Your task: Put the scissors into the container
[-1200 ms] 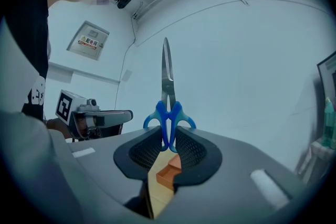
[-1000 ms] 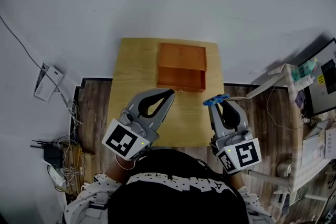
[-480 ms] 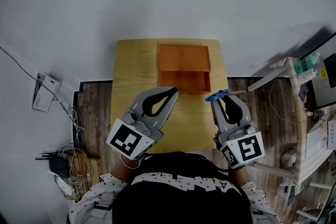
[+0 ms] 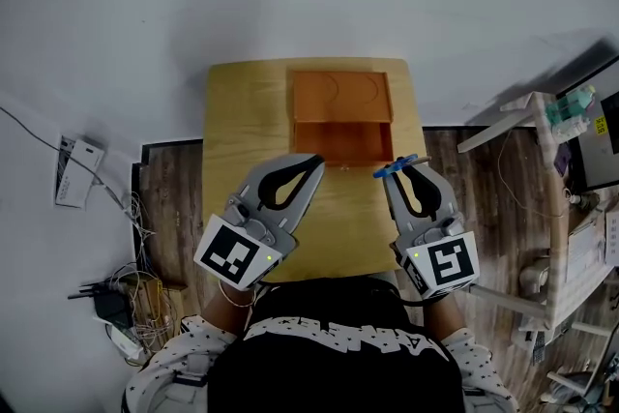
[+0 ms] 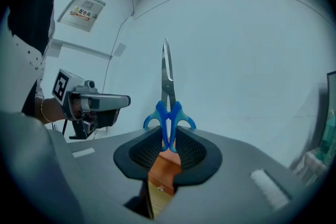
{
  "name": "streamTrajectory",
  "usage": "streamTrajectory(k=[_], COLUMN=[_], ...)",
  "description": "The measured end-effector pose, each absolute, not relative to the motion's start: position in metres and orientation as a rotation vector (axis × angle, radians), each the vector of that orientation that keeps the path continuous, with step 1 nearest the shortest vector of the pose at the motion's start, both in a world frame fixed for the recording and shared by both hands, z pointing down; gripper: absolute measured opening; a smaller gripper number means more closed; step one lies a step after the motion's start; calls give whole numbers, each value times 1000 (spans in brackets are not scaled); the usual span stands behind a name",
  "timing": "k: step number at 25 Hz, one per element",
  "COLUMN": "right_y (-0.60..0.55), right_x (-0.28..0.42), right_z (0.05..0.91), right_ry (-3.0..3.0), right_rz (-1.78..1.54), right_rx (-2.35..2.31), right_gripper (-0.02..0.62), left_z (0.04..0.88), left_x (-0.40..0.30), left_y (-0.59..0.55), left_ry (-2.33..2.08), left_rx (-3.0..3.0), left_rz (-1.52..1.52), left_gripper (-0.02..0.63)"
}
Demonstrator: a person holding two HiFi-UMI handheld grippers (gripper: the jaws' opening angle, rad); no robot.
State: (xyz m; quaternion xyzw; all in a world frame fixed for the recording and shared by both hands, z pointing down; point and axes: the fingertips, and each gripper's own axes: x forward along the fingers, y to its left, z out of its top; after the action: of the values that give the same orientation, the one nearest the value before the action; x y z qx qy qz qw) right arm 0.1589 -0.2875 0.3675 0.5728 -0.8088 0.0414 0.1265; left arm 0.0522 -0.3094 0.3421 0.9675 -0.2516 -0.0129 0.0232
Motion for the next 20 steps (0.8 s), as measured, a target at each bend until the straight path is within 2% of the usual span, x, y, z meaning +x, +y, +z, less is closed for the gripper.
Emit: streamTrajectory(k=[20], right_y=[-341], right_x=[160], right_z=[445], right_ry=[-2324], right_rz=[192], right_rx=[1375], right_gripper=[94], left_z=[356], left_x=[34], left_y=[-341], left_ry=[-994], left_rx=[2918], left_rz=[14], left_gripper=[0])
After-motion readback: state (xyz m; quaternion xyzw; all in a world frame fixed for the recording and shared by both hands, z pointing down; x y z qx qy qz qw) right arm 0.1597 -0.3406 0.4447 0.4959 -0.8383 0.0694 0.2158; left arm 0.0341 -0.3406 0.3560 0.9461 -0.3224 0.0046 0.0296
